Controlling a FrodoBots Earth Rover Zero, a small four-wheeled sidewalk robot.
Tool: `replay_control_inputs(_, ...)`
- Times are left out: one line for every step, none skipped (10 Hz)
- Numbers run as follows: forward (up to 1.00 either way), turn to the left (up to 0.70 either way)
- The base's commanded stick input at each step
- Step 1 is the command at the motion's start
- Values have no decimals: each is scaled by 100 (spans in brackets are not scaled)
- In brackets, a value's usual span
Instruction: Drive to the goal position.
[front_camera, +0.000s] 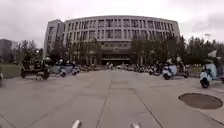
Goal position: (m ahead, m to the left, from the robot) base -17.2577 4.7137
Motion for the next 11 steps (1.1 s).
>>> replay_control_inputs(10,0)
replay_control_inputs(0,45)
replay_control_inputs(0,100)
replay_control_inputs(0,100)
replay_control_inputs(0,100)
replay_control_inputs(0,100)
replay_control_inputs(0,56)
replay_control_inputs(0,0)
replay_control_inputs(0,0)
replay_control_inputs(0,0)
replay_control_inputs(0,0)
